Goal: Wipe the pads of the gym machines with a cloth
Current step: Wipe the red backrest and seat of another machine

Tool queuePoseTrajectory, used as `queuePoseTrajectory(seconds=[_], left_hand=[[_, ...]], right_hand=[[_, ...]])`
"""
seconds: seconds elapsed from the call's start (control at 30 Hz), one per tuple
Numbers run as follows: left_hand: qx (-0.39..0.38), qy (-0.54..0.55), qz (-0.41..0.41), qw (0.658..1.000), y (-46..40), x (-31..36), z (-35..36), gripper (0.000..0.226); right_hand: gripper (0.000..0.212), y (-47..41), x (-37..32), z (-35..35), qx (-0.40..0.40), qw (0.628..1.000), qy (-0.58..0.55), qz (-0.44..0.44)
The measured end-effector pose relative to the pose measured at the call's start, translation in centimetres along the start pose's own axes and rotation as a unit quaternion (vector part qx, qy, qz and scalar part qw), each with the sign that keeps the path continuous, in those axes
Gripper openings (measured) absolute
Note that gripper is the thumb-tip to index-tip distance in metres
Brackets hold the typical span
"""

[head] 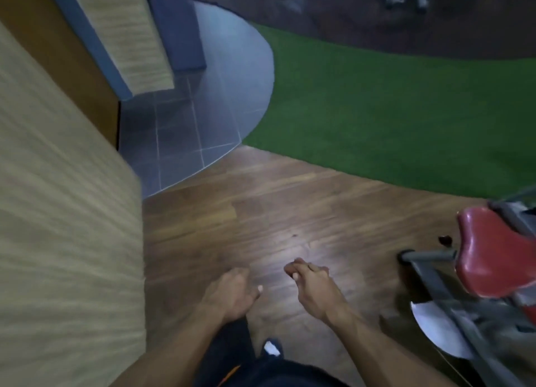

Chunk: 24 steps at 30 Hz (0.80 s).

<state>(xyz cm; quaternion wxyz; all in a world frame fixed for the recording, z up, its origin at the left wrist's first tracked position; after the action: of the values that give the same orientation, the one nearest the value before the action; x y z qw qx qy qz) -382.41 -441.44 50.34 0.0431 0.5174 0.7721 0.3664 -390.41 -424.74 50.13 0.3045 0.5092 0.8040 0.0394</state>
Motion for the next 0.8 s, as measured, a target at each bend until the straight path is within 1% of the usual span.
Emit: queuePoseTrajectory(seconds=[0.13,0.17,0.2,0.27,0.33,0.4,0.47,0.5,0.53,0.57,0.67,0.8], left_hand=[[-0.022,-0.058,0.059,0.996,-12.0,2.9,-5.4,0.082],[-0.024,-0.072,0.077,0.994,-14.2,4.6,-7.5,0.084],[-0.027,-0.077,0.104,0.991,-15.8,6.5,-9.4,0.079],[-0.053,-0.101,0.147,0.982,-18.6,10.7,-13.4,0.066],[-0.079,-0.131,0.182,0.971,-22.7,14.4,-16.1,0.063],[-0.092,-0.144,0.201,0.965,-24.7,17.9,-18.3,0.062],[-0.087,-0.167,0.244,0.951,-28.2,22.8,-20.1,0.06],[-0.094,-0.185,0.258,0.944,-29.4,24.3,-20.4,0.059],[-0.1,-0.209,0.281,0.931,-31.8,27.2,-20.5,0.059],[-0.101,-0.214,0.291,0.927,-33.2,28.9,-20.5,0.06],[-0.115,-0.229,0.318,0.913,-38.0,36.2,-19.9,0.062],[-0.117,-0.256,0.376,0.883,-41.5,46.6,-20.0,0.062]], right_hand=[[0.035,-8.4,1.5,-5.2,0.055,0.997,-0.024,0.046],[0.036,-10.2,1.8,-7.0,0.07,0.995,-0.026,0.063],[0.038,-11.6,2.1,-8.6,0.076,0.993,-0.036,0.084],[0.038,-14.5,2.6,-11.9,0.113,0.985,-0.057,0.114],[0.036,-17.4,4.2,-14.9,0.151,0.973,-0.084,0.153],[0.035,-19.1,5.5,-17.2,0.19,0.961,-0.106,0.169],[0.034,-21.4,8.9,-19.3,0.224,0.944,-0.128,0.207],[0.034,-22.2,10.3,-19.9,0.232,0.936,-0.139,0.225],[0.033,-23.5,13.0,-21.0,0.243,0.925,-0.154,0.25],[0.034,-24.2,14.1,-21.8,0.243,0.921,-0.16,0.259],[0.034,-26.9,20.6,-25.4,0.246,0.914,-0.155,0.281],[0.035,-27.9,28.5,-31.6,0.276,0.886,-0.171,0.33]])
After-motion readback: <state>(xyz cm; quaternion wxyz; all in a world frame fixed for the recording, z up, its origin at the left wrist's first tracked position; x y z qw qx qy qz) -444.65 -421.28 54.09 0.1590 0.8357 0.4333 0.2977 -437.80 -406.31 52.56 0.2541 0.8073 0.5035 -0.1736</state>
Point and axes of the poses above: each hand's wrist, its own y-axis away from the middle knuckle, its own z-axis out of the palm, x = y × z, the point moved 10 cm from there along -y, towards the middle knuckle, and after that the axes turned 6 degrees about x, right-handed, at the moved point
